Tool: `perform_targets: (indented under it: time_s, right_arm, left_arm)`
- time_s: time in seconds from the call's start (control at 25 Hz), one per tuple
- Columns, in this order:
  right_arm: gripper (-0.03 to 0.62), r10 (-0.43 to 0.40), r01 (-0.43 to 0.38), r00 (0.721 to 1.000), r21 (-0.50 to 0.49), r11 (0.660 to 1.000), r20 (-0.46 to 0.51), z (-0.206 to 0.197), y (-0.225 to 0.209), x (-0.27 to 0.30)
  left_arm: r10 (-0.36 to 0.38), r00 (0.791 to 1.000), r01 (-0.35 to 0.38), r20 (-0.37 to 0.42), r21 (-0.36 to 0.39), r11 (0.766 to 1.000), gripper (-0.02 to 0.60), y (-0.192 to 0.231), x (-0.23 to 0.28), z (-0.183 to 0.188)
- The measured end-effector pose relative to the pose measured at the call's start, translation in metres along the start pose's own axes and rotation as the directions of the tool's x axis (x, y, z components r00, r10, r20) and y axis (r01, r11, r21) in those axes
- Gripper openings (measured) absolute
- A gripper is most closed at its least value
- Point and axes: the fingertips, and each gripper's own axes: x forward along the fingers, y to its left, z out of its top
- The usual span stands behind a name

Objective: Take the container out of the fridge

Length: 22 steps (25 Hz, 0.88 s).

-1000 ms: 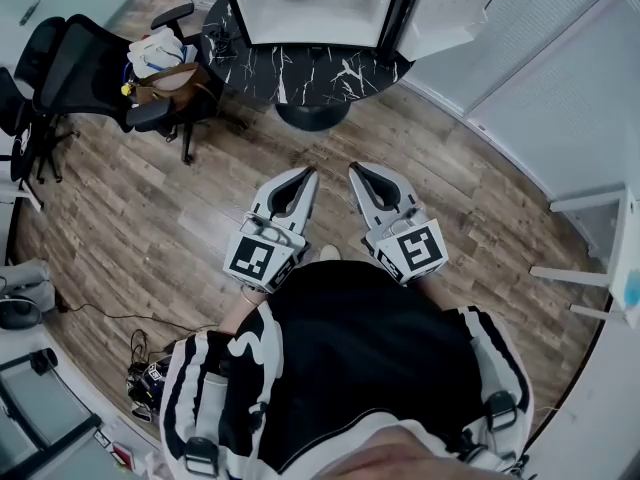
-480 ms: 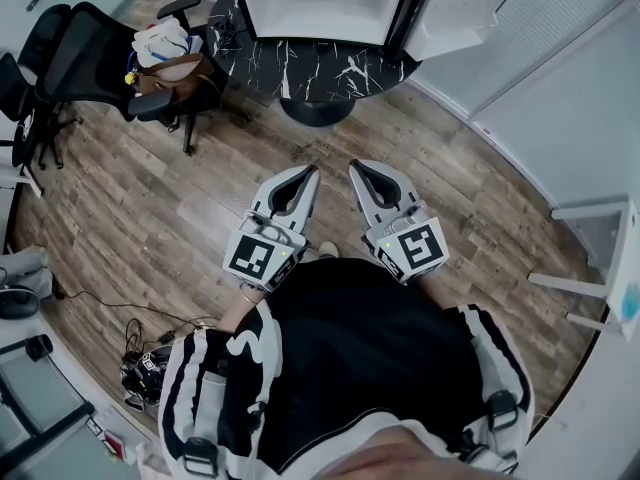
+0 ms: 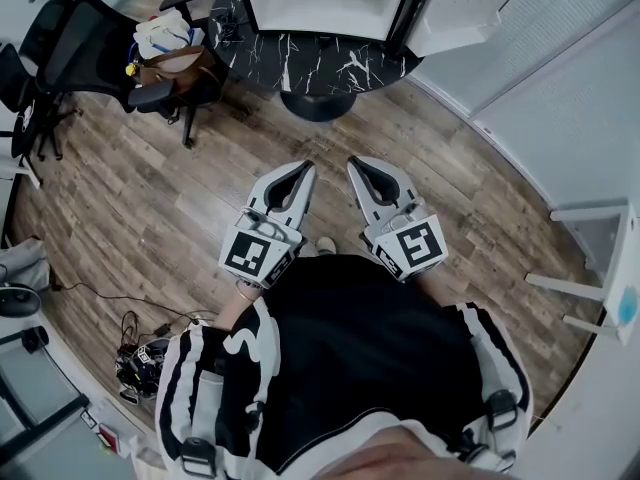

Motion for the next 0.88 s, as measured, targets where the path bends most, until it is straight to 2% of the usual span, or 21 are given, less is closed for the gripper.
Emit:
perform_targets:
  time_s: [0.16,0.4,0.52,0.88]
  right_arm:
    - [0.012,0.008,-0.008,1.0,0.003,1.0,-0.003,-0.003,0.002,-0.001]
    - [0.012,0.025,-0.025,1.0,0.021,0.999,0.0,-0.005,0.002,0.0]
    - [0.012,0.034,-0.034,0.999,0.044,0.998,0.0,-0.007,0.001,0.003]
    - [0.012,0.01,-0.01,1.0,0.015,1.0,-0.015,-0.008,-0.01,0.01]
  left_arm:
    - [0.022,1.0,-0.022,-0.004,-0.027,0.999,0.009,-0.002,-0.005,-0.001]
    - [0.054,0.999,-0.054,0.001,-0.014,0.998,0.009,0.002,-0.009,-0.002]
    - [0.055,0.998,-0.055,-0.011,-0.032,0.998,0.009,0.003,-0.009,-0.002]
    - [0.05,0.999,-0.05,-0.003,-0.051,0.997,0.009,0.013,0.004,-0.001]
